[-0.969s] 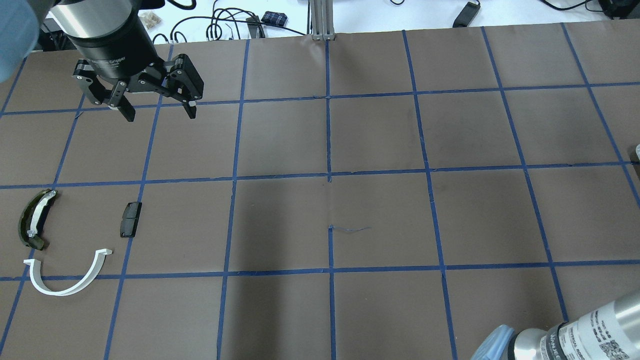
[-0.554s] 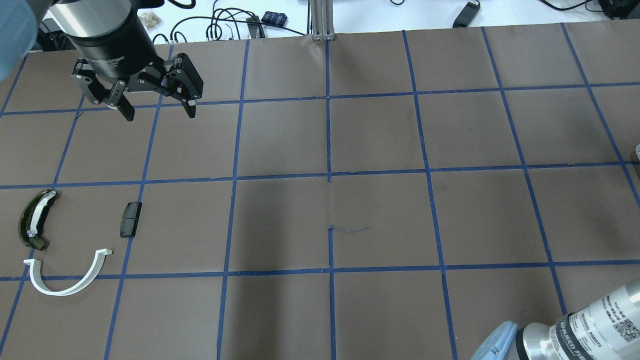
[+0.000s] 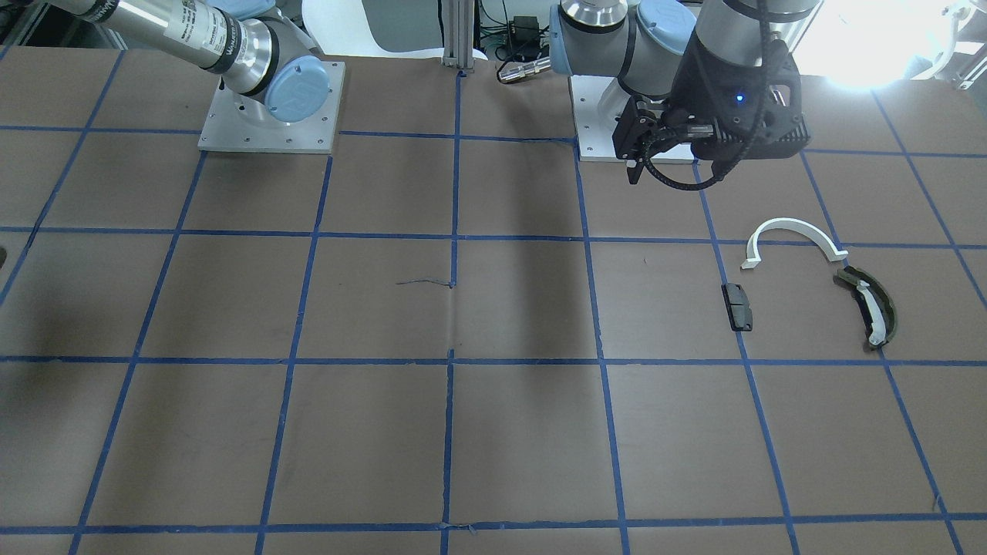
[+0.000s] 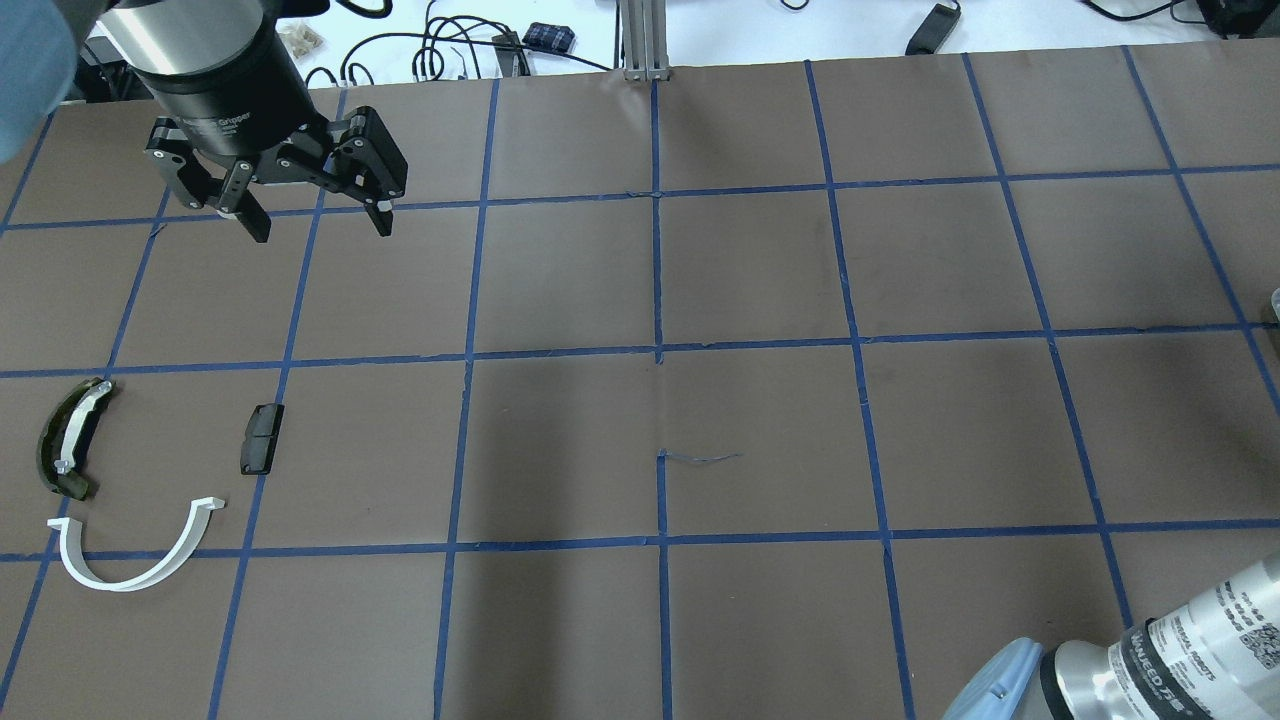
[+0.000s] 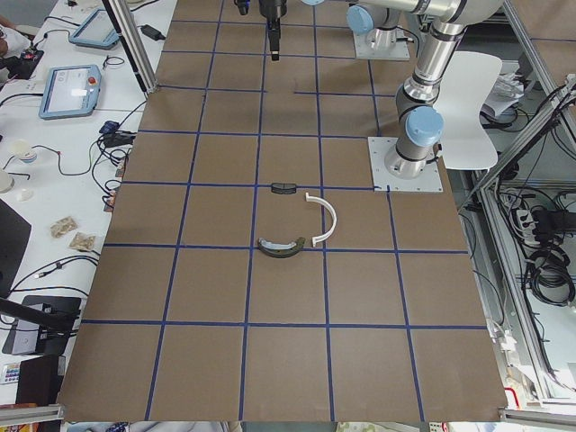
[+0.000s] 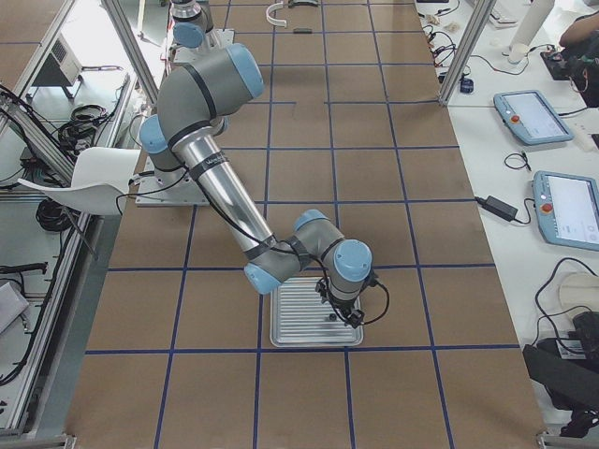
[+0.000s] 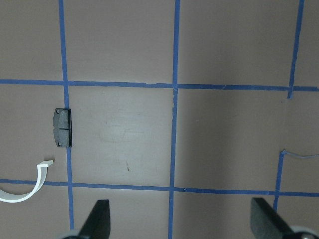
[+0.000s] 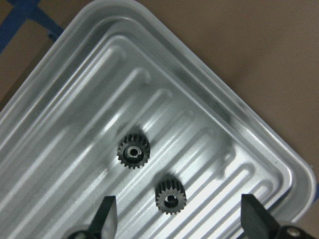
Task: Place bearing gear from tray to pile
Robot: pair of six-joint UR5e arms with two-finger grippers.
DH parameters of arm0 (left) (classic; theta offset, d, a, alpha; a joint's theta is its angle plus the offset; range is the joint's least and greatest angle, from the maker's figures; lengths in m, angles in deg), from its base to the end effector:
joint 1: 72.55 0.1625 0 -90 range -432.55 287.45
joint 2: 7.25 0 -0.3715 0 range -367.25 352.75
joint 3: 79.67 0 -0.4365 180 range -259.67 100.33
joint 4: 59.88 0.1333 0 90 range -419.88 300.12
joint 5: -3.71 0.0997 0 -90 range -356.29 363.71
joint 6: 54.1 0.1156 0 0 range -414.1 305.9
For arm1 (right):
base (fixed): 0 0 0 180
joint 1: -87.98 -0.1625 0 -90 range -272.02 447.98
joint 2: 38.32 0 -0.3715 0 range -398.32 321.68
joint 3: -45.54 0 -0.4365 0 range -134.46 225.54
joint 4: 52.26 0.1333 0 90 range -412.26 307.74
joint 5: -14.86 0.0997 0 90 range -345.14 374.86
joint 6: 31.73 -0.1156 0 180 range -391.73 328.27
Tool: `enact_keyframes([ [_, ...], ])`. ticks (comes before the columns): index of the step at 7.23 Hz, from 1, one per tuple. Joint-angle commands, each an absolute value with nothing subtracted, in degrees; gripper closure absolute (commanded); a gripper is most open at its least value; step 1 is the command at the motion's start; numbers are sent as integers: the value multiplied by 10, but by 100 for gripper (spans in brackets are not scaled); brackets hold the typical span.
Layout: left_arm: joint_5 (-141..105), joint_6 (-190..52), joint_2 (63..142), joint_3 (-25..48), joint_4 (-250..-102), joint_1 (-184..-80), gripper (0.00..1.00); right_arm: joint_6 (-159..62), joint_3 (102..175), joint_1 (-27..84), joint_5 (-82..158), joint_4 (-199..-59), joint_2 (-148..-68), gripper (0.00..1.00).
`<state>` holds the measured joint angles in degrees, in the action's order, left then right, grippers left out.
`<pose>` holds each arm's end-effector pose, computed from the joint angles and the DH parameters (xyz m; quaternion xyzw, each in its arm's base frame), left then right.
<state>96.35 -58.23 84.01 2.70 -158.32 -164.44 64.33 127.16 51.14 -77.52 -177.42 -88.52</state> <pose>-0.1456 -0.5329 0.4633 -0.0191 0.9994 0.0168 0.0239 -0.4970 -0.5329 0.1116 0.3648 -0.9303 -0.0114 0.0370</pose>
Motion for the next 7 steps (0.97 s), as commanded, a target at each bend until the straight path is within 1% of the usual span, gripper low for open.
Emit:
enact_keyframes([
  [1, 963, -582, 840, 28, -1583, -1645, 0, 647, 1272, 512, -764, -1775, -878, 13],
  [2, 963, -582, 840, 27, -1583, -1645, 0, 647, 1272, 512, -767, -1776, -877, 15],
  [3, 963, -582, 840, 27, -1581, -1645, 0, 650, 1272, 512, -768, -1776, -877, 24],
  [5, 963, -582, 841, 27, -1580, -1645, 0, 650, 1272, 512, -770, -1775, -877, 49],
  [6, 963, -582, 840, 28, -1579, -1645, 0, 650, 1272, 512, -770, -1775, -877, 65],
  [7, 963, -582, 841, 25, -1580, -1645, 0, 649, 1273, 512, -771, -1774, -877, 78],
])
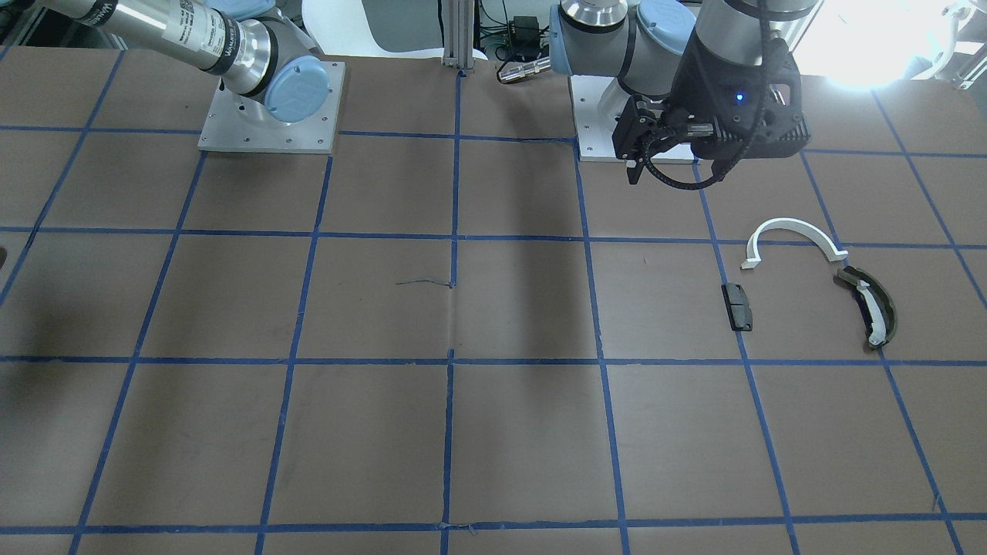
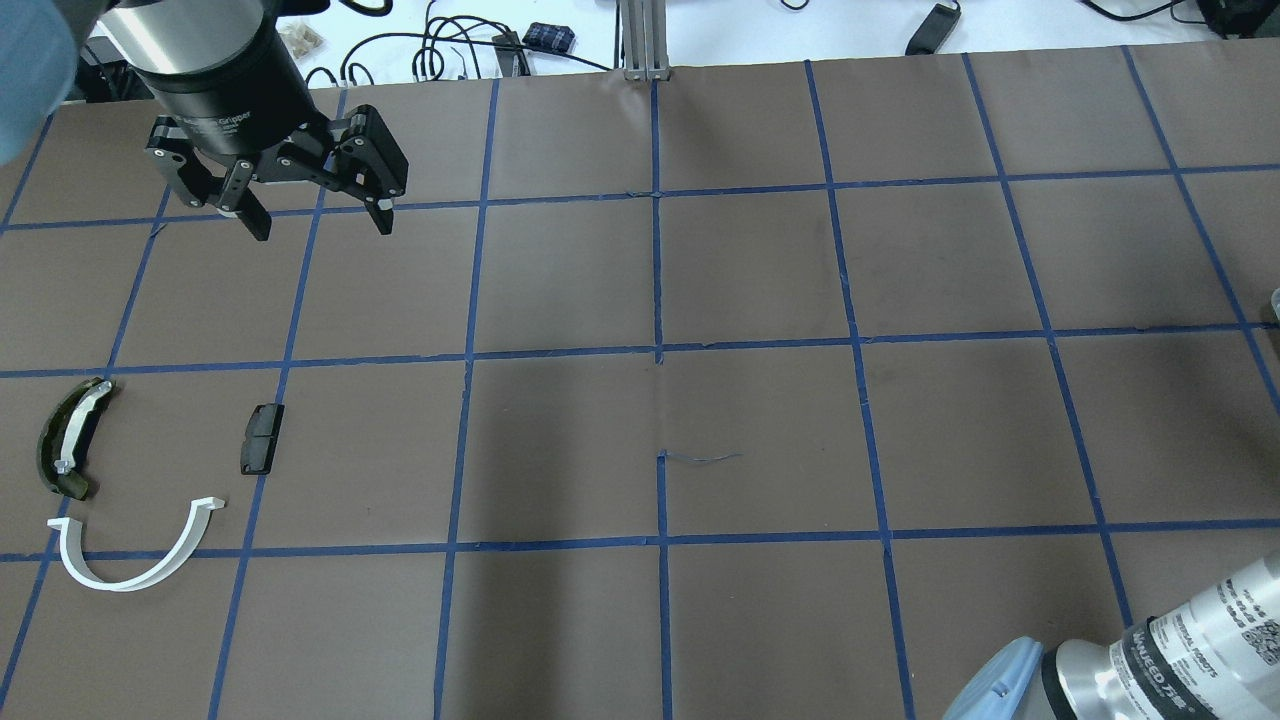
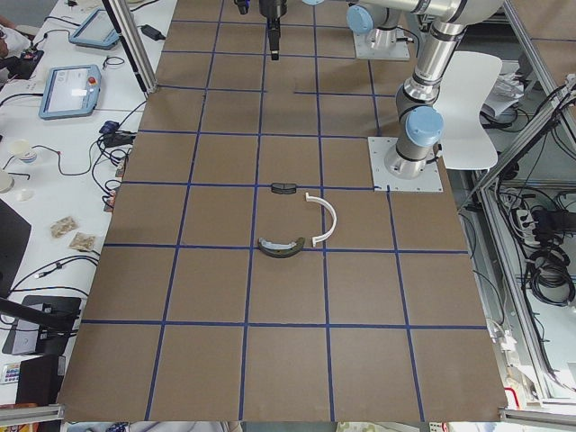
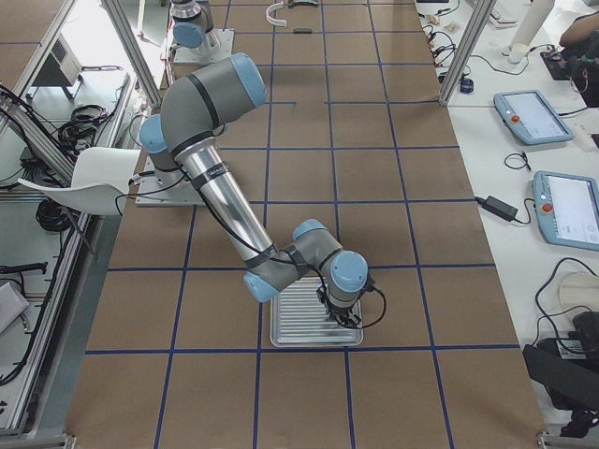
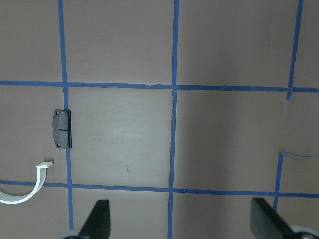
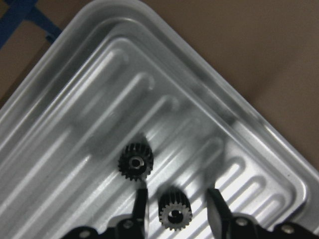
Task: Place bearing gear from tray to pile
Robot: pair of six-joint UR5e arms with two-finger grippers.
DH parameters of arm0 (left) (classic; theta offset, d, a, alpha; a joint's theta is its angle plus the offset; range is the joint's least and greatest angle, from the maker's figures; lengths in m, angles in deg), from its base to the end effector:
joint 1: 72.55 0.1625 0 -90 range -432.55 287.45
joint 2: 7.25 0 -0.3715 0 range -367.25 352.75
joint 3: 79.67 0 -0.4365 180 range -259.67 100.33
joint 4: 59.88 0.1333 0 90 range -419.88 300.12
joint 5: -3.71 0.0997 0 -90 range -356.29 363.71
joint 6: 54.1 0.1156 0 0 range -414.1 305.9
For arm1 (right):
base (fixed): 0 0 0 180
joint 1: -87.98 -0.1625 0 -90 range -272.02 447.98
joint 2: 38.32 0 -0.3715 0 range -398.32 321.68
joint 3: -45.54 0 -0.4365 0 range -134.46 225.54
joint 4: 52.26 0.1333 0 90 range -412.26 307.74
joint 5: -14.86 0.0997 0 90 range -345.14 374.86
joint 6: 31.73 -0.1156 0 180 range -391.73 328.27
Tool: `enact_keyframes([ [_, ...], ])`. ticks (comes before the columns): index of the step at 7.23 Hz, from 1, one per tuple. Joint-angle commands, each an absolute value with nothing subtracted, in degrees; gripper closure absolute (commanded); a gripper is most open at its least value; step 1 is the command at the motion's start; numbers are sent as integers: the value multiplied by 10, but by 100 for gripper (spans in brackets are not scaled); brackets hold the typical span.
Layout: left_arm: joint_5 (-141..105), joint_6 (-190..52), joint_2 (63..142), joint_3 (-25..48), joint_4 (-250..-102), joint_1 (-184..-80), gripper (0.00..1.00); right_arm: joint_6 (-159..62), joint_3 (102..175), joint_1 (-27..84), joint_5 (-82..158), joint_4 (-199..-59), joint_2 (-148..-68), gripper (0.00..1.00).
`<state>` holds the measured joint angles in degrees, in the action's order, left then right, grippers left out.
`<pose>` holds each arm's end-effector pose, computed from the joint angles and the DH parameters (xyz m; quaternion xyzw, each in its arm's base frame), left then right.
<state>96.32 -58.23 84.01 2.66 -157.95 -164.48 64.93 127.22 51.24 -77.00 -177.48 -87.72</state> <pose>-0.1461 -0.5336 0.4643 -0.0189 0.9995 0.0133 0.0235 -0.4965 -0.5323 0.1012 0.3692 -0.9289 -0.0090 0.0290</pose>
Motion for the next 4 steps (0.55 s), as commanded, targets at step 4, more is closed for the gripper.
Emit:
enact_keyframes([
  [4, 963, -582, 839, 31, -1580, -1645, 0, 586, 1264, 508, -767, -1687, -925, 87],
])
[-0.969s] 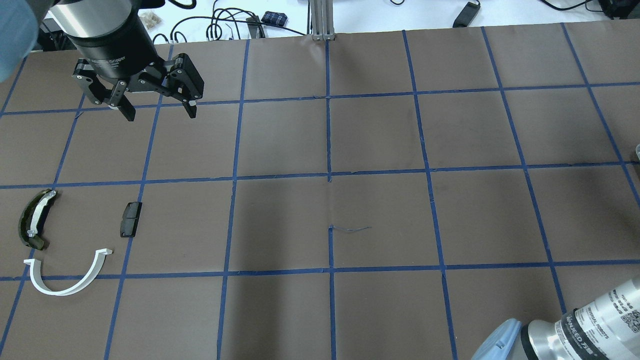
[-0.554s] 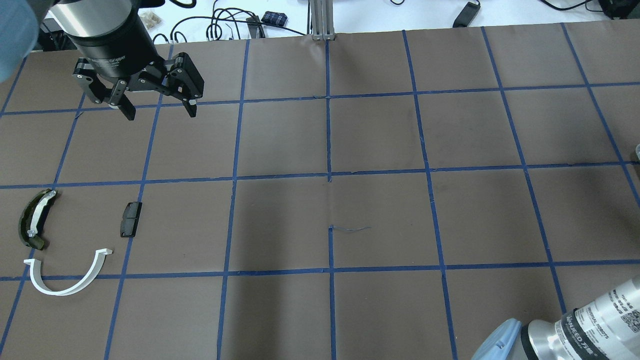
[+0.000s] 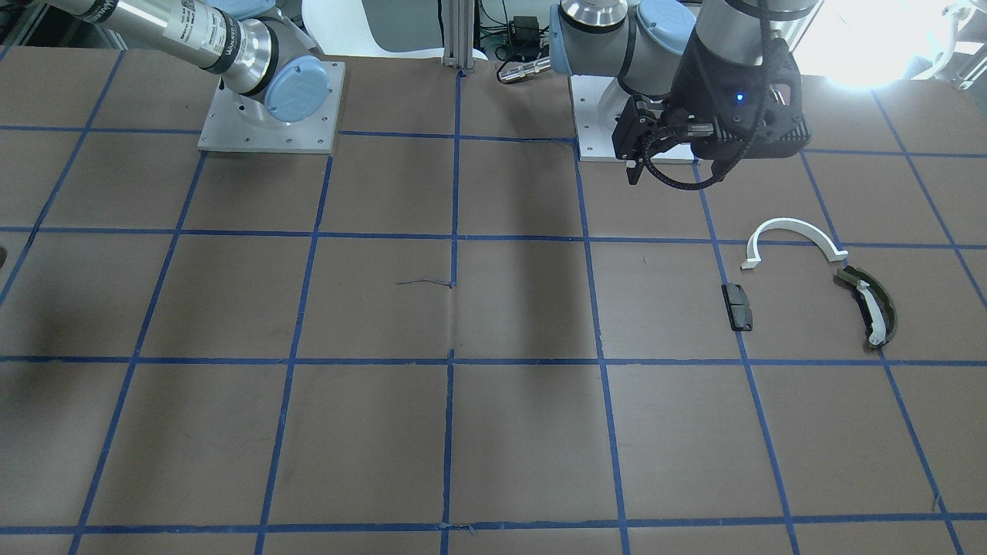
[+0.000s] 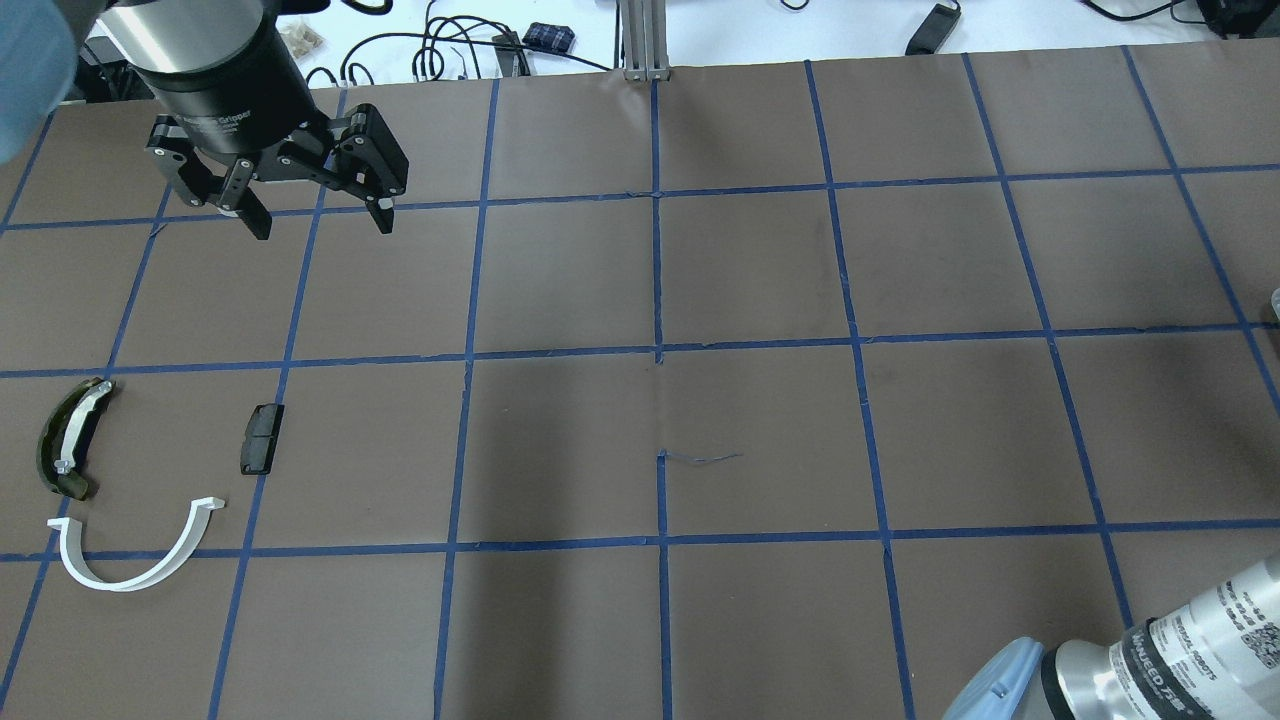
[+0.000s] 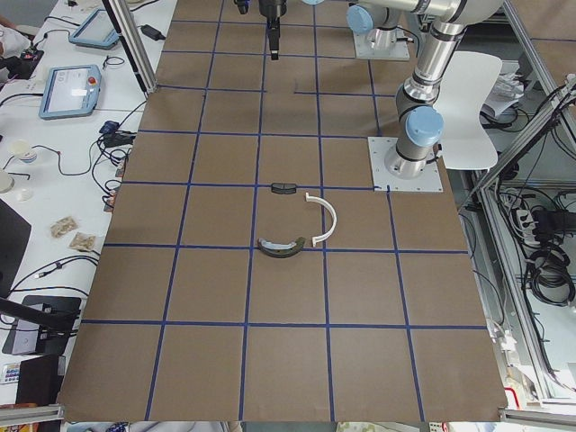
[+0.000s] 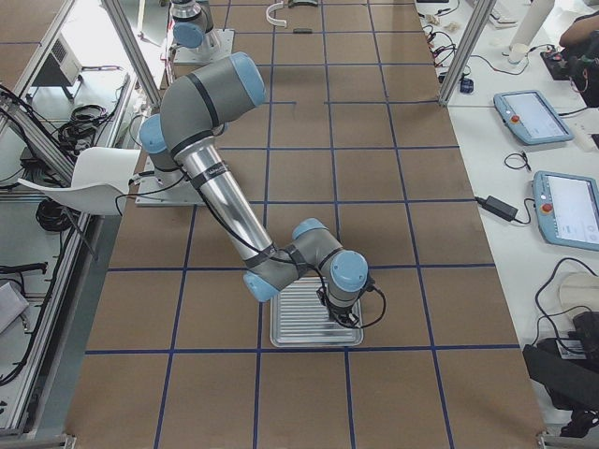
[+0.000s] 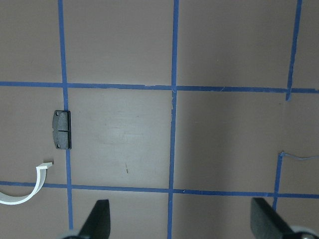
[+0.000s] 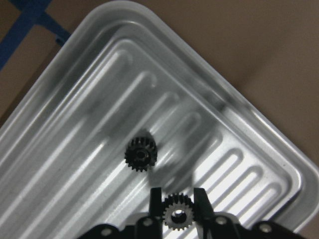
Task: Place bearing gear from tray to pile
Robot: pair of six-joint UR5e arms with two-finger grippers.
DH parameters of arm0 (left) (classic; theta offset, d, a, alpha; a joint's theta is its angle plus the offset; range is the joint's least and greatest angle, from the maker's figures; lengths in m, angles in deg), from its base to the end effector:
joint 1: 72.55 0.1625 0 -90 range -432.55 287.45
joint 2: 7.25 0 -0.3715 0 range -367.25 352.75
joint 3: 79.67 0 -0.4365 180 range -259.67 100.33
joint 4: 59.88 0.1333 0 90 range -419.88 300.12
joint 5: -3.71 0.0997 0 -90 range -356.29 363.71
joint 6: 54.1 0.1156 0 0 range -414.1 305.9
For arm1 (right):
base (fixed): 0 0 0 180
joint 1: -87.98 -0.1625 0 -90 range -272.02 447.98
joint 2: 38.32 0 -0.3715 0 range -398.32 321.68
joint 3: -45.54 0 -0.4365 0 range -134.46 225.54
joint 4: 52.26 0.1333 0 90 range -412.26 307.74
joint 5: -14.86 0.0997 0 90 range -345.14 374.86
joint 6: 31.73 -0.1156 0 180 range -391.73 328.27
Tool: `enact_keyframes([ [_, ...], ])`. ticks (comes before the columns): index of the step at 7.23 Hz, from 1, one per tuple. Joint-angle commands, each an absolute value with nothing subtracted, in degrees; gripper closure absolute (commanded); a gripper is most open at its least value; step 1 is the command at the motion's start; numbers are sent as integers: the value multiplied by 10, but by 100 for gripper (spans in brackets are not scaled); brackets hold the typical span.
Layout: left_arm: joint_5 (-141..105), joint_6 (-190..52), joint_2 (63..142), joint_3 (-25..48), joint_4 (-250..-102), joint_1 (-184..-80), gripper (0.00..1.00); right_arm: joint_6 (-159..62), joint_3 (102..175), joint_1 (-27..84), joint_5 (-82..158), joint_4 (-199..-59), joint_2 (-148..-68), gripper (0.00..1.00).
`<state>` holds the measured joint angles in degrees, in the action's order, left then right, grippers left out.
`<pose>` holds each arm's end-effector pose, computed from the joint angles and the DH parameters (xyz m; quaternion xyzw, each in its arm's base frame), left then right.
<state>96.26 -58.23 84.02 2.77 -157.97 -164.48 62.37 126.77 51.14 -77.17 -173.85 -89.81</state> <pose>-0.1462 -0.5335 0.4632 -0.0188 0.9995 0.0145 0.0230 -0.4937 -0.5313 0.1244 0.3493 -0.9367 -0.0124 0.0205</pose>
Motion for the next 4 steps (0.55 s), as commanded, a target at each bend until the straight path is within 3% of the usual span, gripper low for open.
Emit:
enact_keyframes([
  [1, 963, -583, 840, 31, -1580, -1646, 0, 504, 1270, 500, -765, -1623, -977, 86],
  [4, 963, -582, 840, 32, -1580, -1645, 0, 324, 1273, 410, -767, -1477, -1061, 86],
])
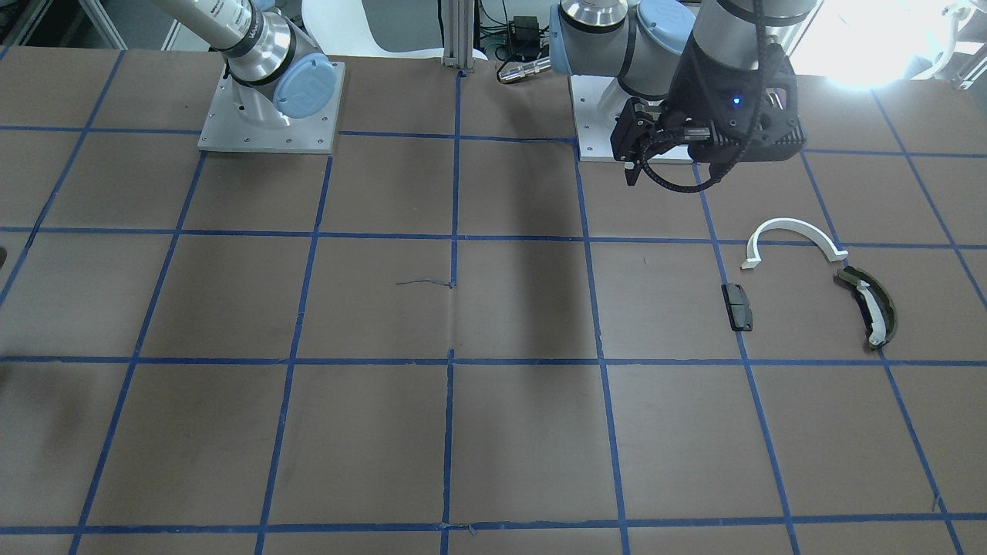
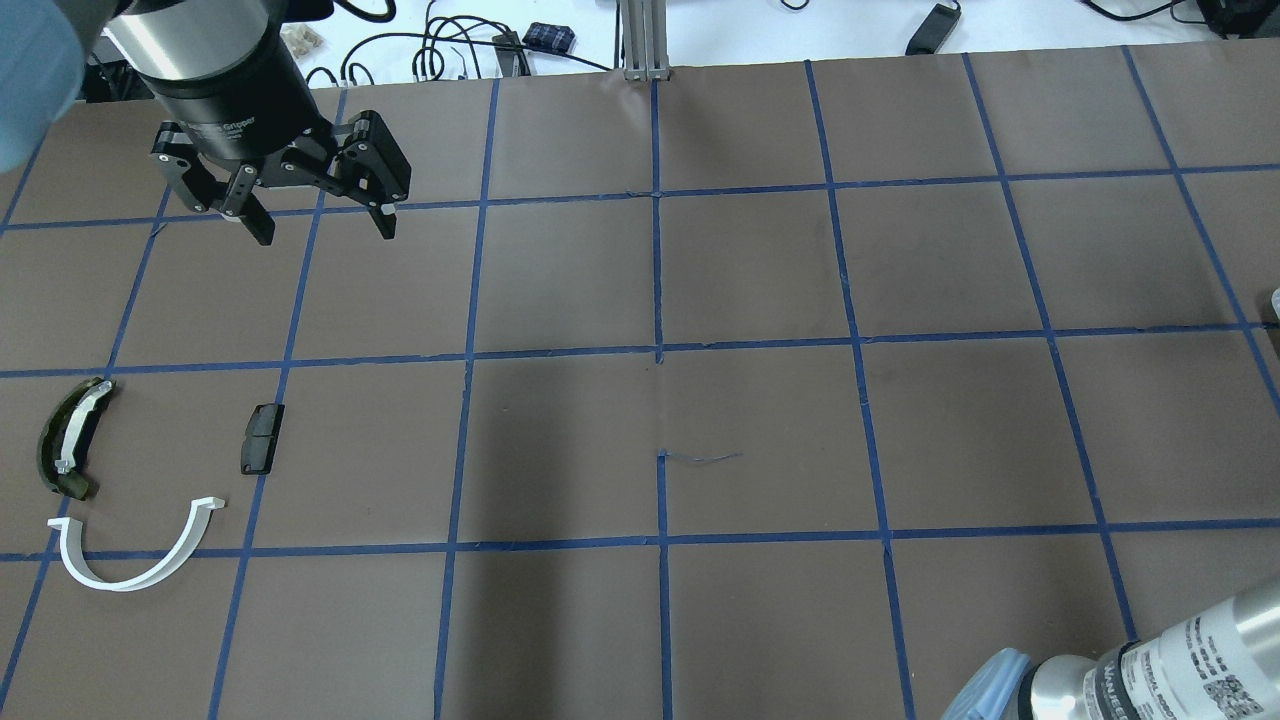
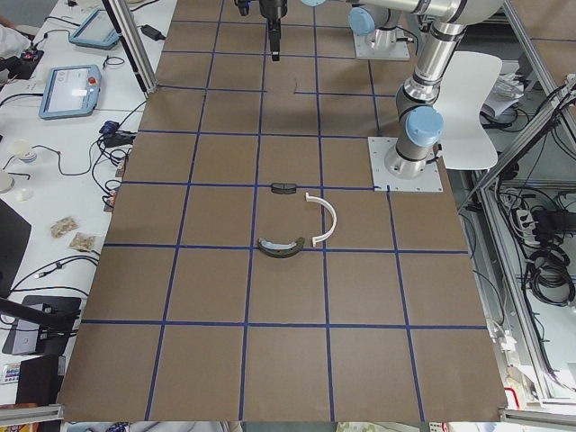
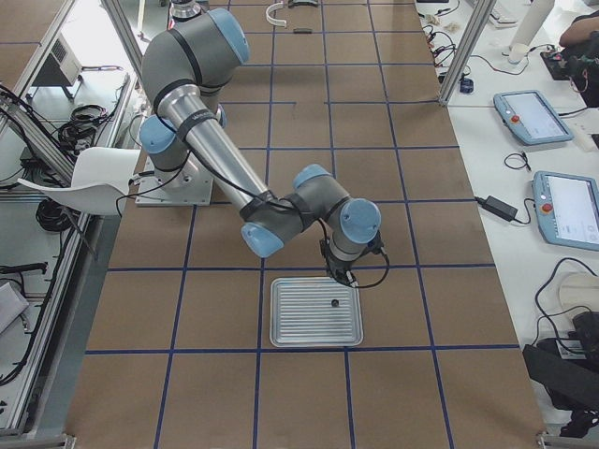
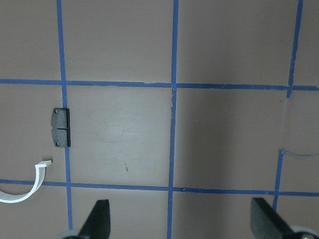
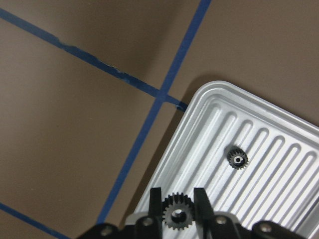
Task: Place bearing gear from tray to pile
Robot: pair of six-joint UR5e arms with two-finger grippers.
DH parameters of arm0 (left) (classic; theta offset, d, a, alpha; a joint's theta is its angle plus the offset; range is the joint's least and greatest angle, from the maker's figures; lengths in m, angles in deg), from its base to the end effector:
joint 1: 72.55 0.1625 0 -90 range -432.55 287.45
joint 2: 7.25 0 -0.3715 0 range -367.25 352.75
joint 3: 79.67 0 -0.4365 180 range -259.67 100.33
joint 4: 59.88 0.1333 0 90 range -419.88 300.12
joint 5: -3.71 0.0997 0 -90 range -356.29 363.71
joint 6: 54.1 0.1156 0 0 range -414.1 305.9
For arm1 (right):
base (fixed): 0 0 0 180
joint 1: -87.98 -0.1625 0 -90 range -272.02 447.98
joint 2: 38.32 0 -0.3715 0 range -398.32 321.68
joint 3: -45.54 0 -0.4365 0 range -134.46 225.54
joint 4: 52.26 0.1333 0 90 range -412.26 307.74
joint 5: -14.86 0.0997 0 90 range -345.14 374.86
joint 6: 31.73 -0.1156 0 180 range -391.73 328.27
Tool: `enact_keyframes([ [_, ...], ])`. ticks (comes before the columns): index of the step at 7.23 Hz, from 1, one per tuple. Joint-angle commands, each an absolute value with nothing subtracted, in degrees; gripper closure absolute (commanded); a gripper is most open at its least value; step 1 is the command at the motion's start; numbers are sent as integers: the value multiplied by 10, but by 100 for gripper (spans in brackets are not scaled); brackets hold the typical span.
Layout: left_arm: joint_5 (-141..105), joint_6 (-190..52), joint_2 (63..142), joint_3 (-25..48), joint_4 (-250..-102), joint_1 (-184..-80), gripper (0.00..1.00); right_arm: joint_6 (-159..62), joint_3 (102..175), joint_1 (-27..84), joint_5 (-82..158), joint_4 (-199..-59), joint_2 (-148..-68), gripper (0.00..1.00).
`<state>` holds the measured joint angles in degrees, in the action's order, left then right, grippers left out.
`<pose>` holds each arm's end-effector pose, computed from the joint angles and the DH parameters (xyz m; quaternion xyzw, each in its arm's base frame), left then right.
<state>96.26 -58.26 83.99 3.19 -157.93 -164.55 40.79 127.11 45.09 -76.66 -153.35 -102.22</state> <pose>-0.1468 -0.5327 0.4596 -0.0184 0.9994 0.0175 0.0232 -0.3987 -0.5481 0.2374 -0.2203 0.9737 0.0403 0.0429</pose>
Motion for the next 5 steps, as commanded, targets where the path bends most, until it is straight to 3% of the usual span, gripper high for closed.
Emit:
enact_keyframes([
  [1, 963, -582, 840, 31, -1580, -1645, 0, 255, 1276, 369, -767, -1449, -1087, 86],
  [5, 963, -582, 844, 22, -1580, -1644, 0, -126, 1310, 123, -766, -1434, -1143, 86],
])
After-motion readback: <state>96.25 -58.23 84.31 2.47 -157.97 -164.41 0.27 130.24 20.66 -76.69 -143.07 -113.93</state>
